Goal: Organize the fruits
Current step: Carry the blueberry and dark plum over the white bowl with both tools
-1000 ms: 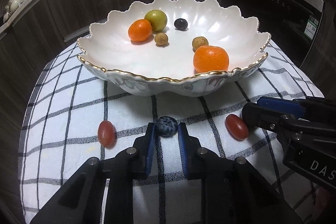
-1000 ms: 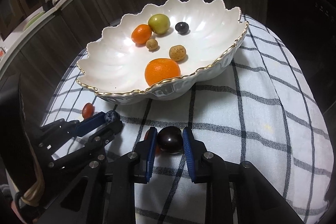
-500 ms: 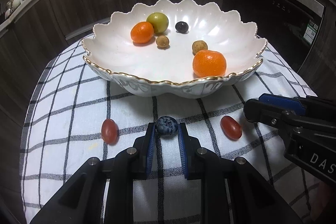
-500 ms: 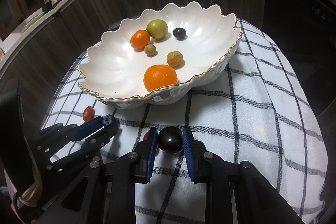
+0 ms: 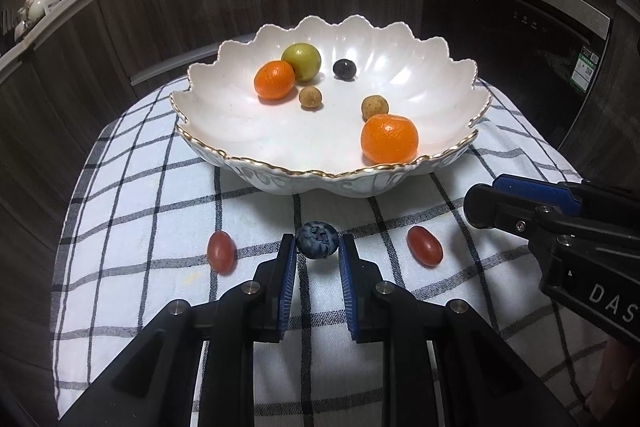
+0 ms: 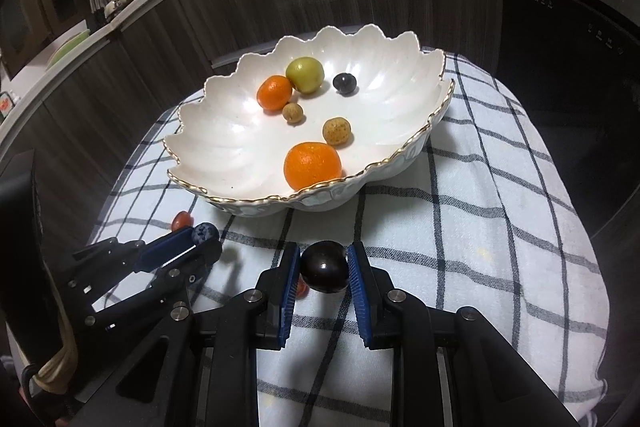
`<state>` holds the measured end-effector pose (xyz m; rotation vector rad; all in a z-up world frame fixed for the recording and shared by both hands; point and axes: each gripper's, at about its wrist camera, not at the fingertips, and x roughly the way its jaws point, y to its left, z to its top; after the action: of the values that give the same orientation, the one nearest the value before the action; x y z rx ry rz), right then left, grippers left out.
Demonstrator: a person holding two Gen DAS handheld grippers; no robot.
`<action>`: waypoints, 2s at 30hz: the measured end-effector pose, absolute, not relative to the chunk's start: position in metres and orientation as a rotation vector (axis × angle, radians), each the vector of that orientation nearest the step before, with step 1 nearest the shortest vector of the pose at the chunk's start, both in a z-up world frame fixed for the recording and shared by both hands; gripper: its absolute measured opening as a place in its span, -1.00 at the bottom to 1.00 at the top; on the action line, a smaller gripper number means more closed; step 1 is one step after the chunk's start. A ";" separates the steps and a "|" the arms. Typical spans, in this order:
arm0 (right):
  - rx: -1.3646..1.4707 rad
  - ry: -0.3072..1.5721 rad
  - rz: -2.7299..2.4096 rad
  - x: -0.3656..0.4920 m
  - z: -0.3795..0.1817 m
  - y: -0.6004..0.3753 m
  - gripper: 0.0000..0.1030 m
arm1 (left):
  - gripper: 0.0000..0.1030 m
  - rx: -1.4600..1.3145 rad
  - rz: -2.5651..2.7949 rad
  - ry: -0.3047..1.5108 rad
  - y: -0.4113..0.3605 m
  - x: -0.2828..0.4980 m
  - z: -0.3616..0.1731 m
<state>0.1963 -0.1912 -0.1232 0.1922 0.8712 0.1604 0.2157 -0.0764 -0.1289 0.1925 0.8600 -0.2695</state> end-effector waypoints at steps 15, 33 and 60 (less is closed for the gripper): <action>0.190 0.814 0.170 0.186 -0.101 -0.192 -0.49 | -0.57 0.186 -0.259 0.811 -0.073 0.206 -0.100; 0.198 0.741 0.159 0.190 -0.071 -0.201 -0.49 | -0.57 0.175 -0.255 0.753 -0.073 0.207 -0.066; 0.195 0.714 0.115 0.241 -0.061 -0.214 -0.49 | -0.57 0.143 -0.231 0.741 -0.075 0.265 -0.059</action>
<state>0.2408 -0.2144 -0.0609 0.1952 0.7137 0.1147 0.2652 -0.0747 -0.0587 0.1427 0.7414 -0.2306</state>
